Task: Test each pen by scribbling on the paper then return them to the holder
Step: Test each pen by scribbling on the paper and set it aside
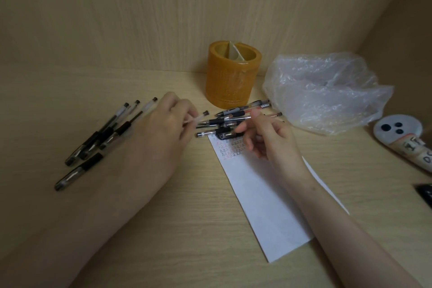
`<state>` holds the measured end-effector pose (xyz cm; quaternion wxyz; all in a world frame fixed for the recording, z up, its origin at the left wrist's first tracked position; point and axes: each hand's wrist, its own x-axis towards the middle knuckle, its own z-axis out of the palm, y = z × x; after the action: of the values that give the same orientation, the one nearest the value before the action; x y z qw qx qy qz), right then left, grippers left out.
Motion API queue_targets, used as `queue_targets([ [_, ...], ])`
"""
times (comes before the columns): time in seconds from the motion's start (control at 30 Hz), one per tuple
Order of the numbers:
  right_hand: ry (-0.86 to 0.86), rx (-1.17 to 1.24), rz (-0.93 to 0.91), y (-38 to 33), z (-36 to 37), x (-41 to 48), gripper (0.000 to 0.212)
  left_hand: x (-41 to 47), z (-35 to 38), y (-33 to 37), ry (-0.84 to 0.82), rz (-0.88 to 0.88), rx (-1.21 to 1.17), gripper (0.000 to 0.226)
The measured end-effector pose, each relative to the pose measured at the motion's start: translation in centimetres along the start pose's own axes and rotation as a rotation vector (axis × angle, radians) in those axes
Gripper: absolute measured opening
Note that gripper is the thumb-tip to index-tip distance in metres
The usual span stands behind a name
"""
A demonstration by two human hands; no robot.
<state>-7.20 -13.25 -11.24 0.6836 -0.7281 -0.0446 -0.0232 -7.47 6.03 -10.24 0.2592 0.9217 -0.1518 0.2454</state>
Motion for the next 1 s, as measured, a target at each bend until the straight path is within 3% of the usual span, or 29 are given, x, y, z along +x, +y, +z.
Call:
queue_targets([
  [0.17,-0.283,0.058,-0.102,-0.3,0.6,-0.8,0.014,-1.2,0.3,2.8,-0.064,0.108,-0.301,0.023],
  [0.3,-0.191,0.075,-0.13,-0.4,0.6,-0.9,0.03,-1.4,1.1,2.5,-0.089,-0.062,-0.441,0.023],
  [0.4,-0.103,0.178,-0.125,-0.3,0.3,-0.4,0.024,-1.5,1.4,2.6,-0.138,-0.165,-0.507,0.028],
  [0.5,-0.03,0.223,-0.118,-0.3,0.2,-0.1,0.019,-1.7,1.7,2.7,-0.189,-0.186,-0.508,0.013],
  [0.63,-0.009,0.225,-0.123,-0.3,0.5,-0.3,0.018,-2.0,1.9,2.8,-0.278,-0.197,-0.498,0.009],
  [1.0,0.042,0.255,-0.162,-0.2,0.1,0.1,0.022,-2.3,2.1,3.0,-0.326,-0.214,-0.446,0.019],
])
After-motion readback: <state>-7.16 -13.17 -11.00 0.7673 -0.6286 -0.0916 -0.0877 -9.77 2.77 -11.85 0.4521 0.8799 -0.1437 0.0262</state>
